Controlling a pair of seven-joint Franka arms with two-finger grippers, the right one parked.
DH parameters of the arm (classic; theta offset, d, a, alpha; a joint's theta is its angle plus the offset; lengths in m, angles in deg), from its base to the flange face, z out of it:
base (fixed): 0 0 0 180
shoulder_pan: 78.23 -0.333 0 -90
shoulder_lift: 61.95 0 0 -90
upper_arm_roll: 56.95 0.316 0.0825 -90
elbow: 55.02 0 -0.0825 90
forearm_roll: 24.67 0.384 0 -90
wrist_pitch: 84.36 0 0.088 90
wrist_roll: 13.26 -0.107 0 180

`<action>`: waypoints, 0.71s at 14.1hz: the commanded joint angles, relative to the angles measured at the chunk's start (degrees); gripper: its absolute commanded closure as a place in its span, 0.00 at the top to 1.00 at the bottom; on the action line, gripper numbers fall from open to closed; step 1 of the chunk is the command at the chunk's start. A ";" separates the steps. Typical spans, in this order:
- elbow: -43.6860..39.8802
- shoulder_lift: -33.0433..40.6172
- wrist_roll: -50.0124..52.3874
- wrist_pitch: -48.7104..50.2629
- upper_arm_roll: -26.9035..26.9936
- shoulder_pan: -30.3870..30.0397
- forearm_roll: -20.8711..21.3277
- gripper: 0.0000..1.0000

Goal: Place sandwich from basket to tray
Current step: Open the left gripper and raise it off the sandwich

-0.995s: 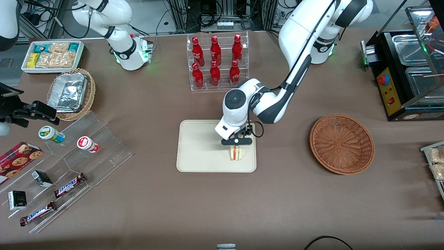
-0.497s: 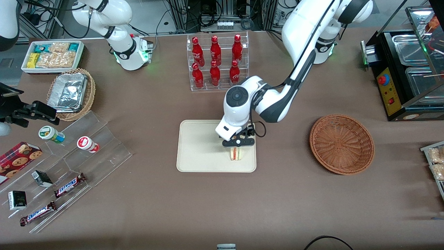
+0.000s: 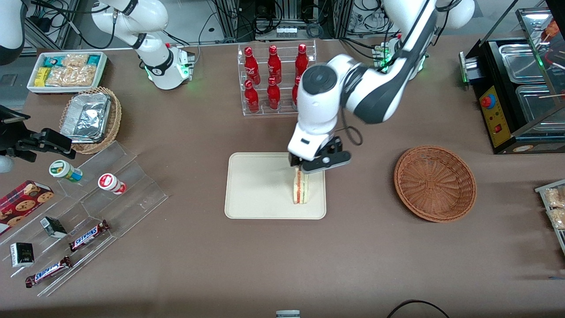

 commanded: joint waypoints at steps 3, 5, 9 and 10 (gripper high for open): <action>1.39 7.81 1.00 7.53 5.00 0.15 -0.08 1.00; 1.30 10.01 0.22 10.52 7.19 0.15 -0.08 1.00; 1.56 13.09 -1.45 13.34 11.59 0.06 -0.17 1.00; 1.48 13.97 -3.11 14.04 12.90 0.06 -0.26 1.00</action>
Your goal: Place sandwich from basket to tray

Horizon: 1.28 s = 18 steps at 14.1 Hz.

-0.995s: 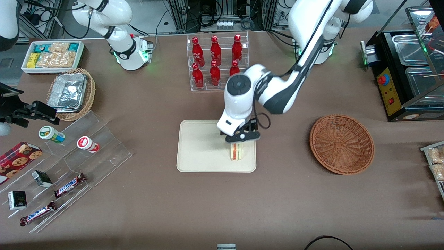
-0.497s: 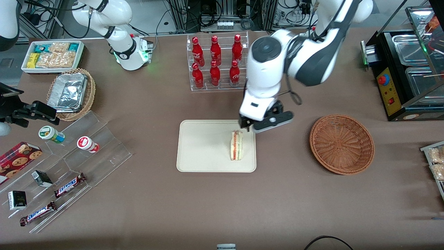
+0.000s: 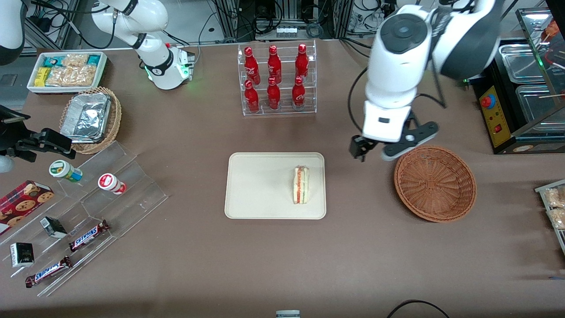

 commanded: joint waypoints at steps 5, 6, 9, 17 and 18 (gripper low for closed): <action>1.50 8.41 -16.13 7.62 3.15 -7.72 -4.98 1.00; 1.59 9.55 -19.11 8.58 2.89 -10.08 -5.86 1.00; 1.41 13.59 -28.60 12.88 2.53 -17.03 -7.80 1.00; 5.01 20.64 -48.92 21.24 -3.24 -31.61 -9.04 1.00; 5.02 20.64 -50.50 22.21 -5.79 -34.25 -8.95 1.00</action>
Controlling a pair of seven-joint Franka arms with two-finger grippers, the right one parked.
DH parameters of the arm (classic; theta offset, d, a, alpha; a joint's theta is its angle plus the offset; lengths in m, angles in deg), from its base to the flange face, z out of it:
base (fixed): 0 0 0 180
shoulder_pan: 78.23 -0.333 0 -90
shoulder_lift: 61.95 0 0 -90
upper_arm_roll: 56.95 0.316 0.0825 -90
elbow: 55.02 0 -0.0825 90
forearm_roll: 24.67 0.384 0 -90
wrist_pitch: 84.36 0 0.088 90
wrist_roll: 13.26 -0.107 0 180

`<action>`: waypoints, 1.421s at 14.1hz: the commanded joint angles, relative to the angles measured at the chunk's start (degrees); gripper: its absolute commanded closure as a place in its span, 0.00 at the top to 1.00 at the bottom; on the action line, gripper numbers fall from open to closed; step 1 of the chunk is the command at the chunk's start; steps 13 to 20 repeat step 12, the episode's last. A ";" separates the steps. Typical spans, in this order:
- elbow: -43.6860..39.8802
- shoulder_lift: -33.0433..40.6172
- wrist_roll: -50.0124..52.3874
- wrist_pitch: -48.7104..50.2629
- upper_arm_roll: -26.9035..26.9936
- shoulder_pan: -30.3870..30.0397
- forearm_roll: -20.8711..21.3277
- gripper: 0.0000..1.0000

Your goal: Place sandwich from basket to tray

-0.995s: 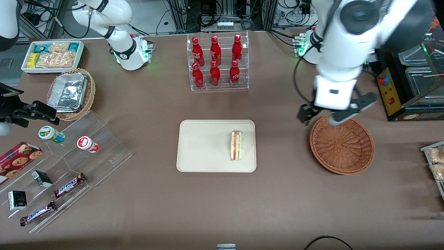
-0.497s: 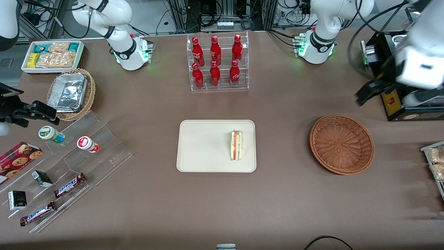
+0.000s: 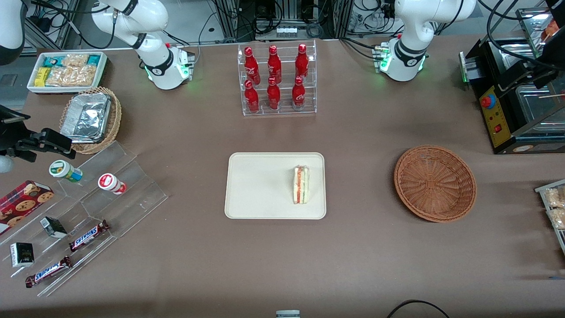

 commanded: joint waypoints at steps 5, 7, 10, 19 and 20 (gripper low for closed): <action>2.55 3.49 -6.61 4.18 -12.38 -12.84 -0.70 1.00; 1.86 3.05 -5.91 4.09 -11.94 -12.14 -0.70 1.00; -0.17 1.30 -6.52 4.18 -11.85 -11.96 -0.79 1.00; -0.17 1.38 -6.44 4.09 -11.85 -11.96 -0.97 1.00; -0.17 1.38 -6.44 4.09 -11.85 -11.96 -0.97 1.00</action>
